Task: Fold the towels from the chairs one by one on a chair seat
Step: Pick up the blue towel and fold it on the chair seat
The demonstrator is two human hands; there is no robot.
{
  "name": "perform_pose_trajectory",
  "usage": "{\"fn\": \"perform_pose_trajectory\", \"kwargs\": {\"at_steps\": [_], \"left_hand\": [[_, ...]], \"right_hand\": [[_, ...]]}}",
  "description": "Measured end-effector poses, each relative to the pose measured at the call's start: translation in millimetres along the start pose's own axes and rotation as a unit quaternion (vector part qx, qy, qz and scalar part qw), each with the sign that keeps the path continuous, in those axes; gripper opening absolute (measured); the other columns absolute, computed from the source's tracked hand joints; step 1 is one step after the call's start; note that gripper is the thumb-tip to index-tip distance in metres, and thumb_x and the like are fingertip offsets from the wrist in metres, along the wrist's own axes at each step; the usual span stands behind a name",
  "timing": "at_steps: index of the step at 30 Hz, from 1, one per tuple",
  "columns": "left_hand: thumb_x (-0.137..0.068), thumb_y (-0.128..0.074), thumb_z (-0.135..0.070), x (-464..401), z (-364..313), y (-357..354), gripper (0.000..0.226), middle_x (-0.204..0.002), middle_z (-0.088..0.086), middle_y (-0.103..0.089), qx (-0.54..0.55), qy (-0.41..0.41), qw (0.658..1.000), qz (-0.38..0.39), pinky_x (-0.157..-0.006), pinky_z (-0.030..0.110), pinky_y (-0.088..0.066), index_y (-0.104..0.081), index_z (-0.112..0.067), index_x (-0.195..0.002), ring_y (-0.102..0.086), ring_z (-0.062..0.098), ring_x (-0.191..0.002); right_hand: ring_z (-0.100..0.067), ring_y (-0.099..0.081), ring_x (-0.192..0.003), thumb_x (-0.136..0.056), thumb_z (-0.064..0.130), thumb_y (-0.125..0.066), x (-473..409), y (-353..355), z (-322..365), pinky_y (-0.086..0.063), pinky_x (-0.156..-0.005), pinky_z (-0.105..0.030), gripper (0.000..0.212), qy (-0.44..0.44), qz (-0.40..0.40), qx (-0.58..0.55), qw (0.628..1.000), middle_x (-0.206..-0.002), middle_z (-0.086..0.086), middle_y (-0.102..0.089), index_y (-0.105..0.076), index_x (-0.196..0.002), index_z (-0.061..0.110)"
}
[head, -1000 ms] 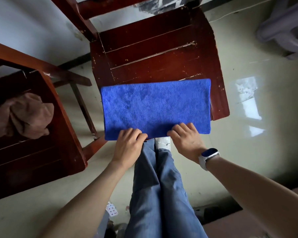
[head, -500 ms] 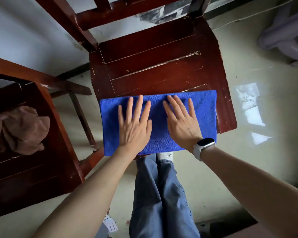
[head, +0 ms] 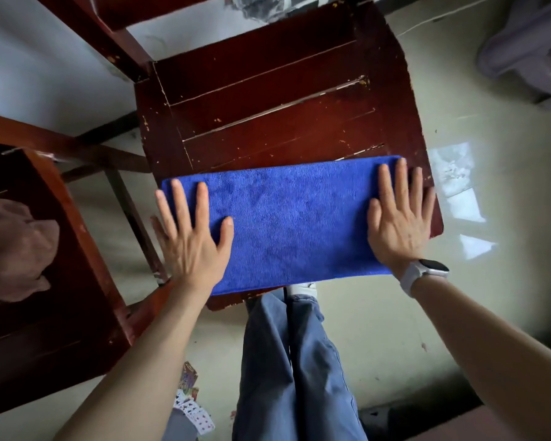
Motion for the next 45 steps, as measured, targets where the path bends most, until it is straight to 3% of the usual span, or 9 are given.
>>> {"fn": "perform_pose_trajectory", "kwargs": {"at_steps": [8, 13, 16, 22, 26, 30, 35, 42, 45], "left_hand": [[-0.094, -0.043, -0.025, 10.0, 2.9, 18.6, 0.057, -0.154, 0.019, -0.010, 0.133, 0.044, 0.990, 0.017, -0.114, 0.046, -0.019, -0.024, -0.005, -0.143, -0.014, 0.034, -0.141], [-0.095, -0.043, -0.016, 1.1, 24.9, 23.3, 0.045, -0.131, 0.022, -0.050, 0.260, 0.228, 0.938, -0.012, -0.100, 0.037, -0.034, -0.037, -0.002, -0.137, -0.047, 0.036, -0.121], [-0.092, -0.047, -0.017, -3.9, 34.1, 26.2, 0.028, -0.105, 0.023, -0.063, 0.297, 0.263, 0.918, -0.008, -0.089, 0.041, -0.044, -0.059, 0.000, -0.111, -0.058, 0.038, -0.100], [-0.086, -0.059, -0.016, -4.6, 40.2, 33.6, 0.032, -0.108, 0.014, -0.066, 0.355, 0.336, 0.873, 0.001, -0.093, 0.036, -0.048, -0.060, -0.005, -0.116, -0.061, 0.027, -0.099], [-0.084, -0.063, -0.013, -5.0, 40.1, 38.9, 0.032, -0.110, 0.013, -0.066, 0.393, 0.355, 0.848, 0.004, -0.094, 0.035, -0.048, -0.061, -0.005, -0.115, -0.061, 0.025, -0.101], [-0.084, -0.063, -0.013, -7.4, 24.1, 46.1, 0.031, -0.109, 0.007, -0.064, 0.427, 0.338, 0.839, 0.006, -0.085, 0.028, -0.046, -0.061, -0.006, -0.114, -0.060, 0.018, -0.096], [-0.086, -0.060, -0.011, -12.3, -9.2, 47.1, 0.032, -0.111, 0.006, -0.063, 0.450, 0.307, 0.837, 0.040, -0.089, 0.034, -0.049, -0.058, -0.008, -0.118, -0.058, 0.015, -0.093], [-0.087, -0.059, -0.013, -1.4, -3.9, 47.1, 0.036, -0.122, 0.011, -0.056, 0.394, 0.299, 0.868, 0.051, -0.086, 0.029, -0.044, -0.053, -0.011, -0.123, -0.057, 0.018, -0.100], [-0.089, -0.054, -0.011, 15.0, 10.2, 45.3, 0.024, -0.111, 0.008, -0.062, 0.455, 0.332, 0.825, 0.051, -0.086, 0.033, -0.048, -0.059, -0.014, -0.112, -0.058, 0.017, -0.094]], "right_hand": [[-0.038, -0.052, -0.099, -0.089, 0.017, -0.051, 9.7, 26.7, -24.7, -0.040, -0.086, -0.044, 0.020, -0.208, 0.029, -0.202, 0.956, -0.101, -0.021, -0.060, -0.060, -0.099, 0.002], [-0.030, -0.033, -0.064, -0.083, 0.010, -0.050, -1.2, 27.0, -16.3, -0.030, -0.059, -0.034, 0.038, -0.254, 0.094, -0.209, 0.940, -0.054, -0.009, -0.037, -0.036, -0.048, 0.013], [-0.030, -0.034, -0.072, -0.082, 0.010, -0.046, -4.8, 22.1, -14.3, -0.030, -0.066, -0.033, 0.034, -0.274, 0.114, -0.187, 0.936, -0.073, -0.014, -0.041, -0.035, -0.051, 0.014], [-0.022, -0.026, -0.051, -0.081, 0.008, -0.046, 0.4, 27.8, -9.4, -0.021, -0.044, -0.029, 0.031, -0.281, 0.108, -0.222, 0.927, -0.051, -0.004, -0.031, -0.035, -0.052, 0.010], [-0.021, -0.035, -0.063, -0.085, 0.006, -0.047, -3.0, 38.6, -13.1, -0.029, -0.053, -0.028, 0.021, -0.278, 0.103, -0.301, 0.906, -0.062, -0.008, -0.043, -0.058, -0.070, -0.003], [-0.031, -0.039, -0.064, -0.087, 0.003, -0.042, -20.6, 67.0, -13.0, -0.028, -0.052, -0.033, 0.022, -0.240, 0.050, -0.328, 0.912, -0.069, -0.019, -0.047, -0.052, -0.086, -0.015], [-0.032, -0.052, -0.099, -0.093, 0.009, -0.039, -37.2, 107.9, 0.7, -0.032, -0.071, -0.024, 0.024, -0.163, -0.025, -0.265, 0.950, -0.115, -0.019, -0.056, -0.051, -0.112, 0.000], [-0.030, -0.056, -0.086, -0.089, 0.018, -0.050, -21.4, 110.4, 84.4, -0.040, -0.074, -0.032, 0.019, -0.019, 0.033, -0.255, 0.966, -0.101, -0.012, -0.058, -0.057, -0.105, 0.010], [-0.028, -0.057, -0.087, -0.089, 0.018, -0.052, 1.8, 89.4, 135.5, -0.040, -0.076, -0.032, 0.021, 0.032, 0.092, -0.281, 0.955, -0.102, -0.010, -0.059, -0.058, -0.108, 0.011]]}}
Point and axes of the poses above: each hand's wrist, its own x-axis away from the middle knuckle, its own y-axis out of the back of the hand, z = x × y, the point moved 3 cm from there along -x, towards the middle knuckle
